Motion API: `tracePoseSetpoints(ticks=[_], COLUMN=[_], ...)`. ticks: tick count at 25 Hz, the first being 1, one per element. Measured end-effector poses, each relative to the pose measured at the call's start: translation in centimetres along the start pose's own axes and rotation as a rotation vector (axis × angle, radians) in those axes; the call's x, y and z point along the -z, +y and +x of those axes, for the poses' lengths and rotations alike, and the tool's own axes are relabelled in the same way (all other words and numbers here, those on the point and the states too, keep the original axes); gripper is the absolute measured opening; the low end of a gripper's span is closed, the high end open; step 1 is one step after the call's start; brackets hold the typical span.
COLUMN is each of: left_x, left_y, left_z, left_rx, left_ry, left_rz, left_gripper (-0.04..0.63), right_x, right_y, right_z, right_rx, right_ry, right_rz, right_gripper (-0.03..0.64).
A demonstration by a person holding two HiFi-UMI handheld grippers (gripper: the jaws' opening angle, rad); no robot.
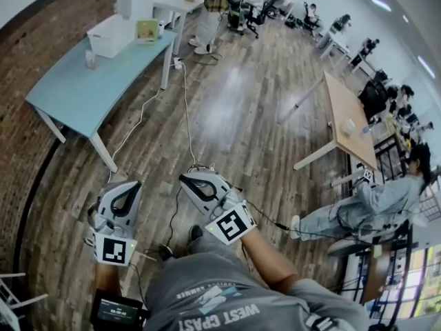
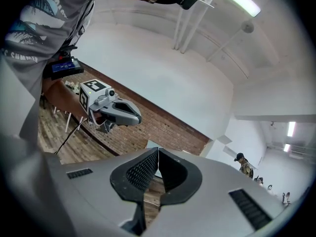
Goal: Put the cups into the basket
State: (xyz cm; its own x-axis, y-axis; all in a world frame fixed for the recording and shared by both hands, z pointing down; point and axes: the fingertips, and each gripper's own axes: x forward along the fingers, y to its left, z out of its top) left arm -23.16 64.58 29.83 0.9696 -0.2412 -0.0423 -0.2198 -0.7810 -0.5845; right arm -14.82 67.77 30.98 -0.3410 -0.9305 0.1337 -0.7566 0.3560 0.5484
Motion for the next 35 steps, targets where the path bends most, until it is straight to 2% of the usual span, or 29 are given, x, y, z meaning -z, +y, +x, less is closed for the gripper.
tracePoseSetpoints(ticks=[5, 9, 13, 17, 20, 24, 27, 29, 32, 35], left_x=[0.6, 0.3, 0.4, 1.9, 2.9, 1.8, 2.0, 3.3, 4.8, 6.0], left_y=[-0.8, -0.4, 0.7, 1.8, 1.1, 2.1, 3.0, 3.7, 4.3, 5.0], left_z=[2.0, 5.0, 8.8, 12.6, 14.0, 16.5, 17.3, 16.9, 17.1, 18.1], left_rx=[-0.006, -0.014, -0.045, -0.055, -0.056, -0.075, -0.082, -0.088, -0.115, -0.108], left_ry=[0.014, 0.029, 0.041, 0.081, 0.118, 0.091, 0.095, 0.134, 0.145, 0.141], left_rz=[-0.018, 0.000, 0.008, 0.048, 0.021, 0.036, 0.038, 0.050, 0.019, -0.003], left_gripper=[0.000, 0.000, 0.000, 0.000, 0.000, 0.000, 0.000, 0.000, 0.000, 0.000], right_x=[2.1, 3.4, 4.6, 6.9, 8.9, 8.8, 8.8, 9.3, 10.3, 11.0], right_y=[-1.4, -4.0, -7.5, -10.6, -10.9, -13.7, -15.0, -14.7, -14.6, -15.3], right_z=[-0.3, -0.2, 0.5, 2.2, 2.2, 2.7, 3.7, 5.1, 6.3, 7.3], right_rx=[-0.011, -0.014, -0.045, -0.079, -0.108, -0.099, -0.106, -0.123, -0.153, -0.159], right_ry=[-0.012, -0.059, -0.090, -0.064, -0.042, -0.120, -0.139, -0.128, -0.113, -0.083], right_rz=[0.024, 0.054, 0.040, 0.050, 0.071, 0.063, 0.071, 0.093, 0.080, 0.071], right_gripper=[0.013, 0.013, 0.012, 0.013, 0.013, 0.013, 0.013, 0.013, 0.013, 0.014])
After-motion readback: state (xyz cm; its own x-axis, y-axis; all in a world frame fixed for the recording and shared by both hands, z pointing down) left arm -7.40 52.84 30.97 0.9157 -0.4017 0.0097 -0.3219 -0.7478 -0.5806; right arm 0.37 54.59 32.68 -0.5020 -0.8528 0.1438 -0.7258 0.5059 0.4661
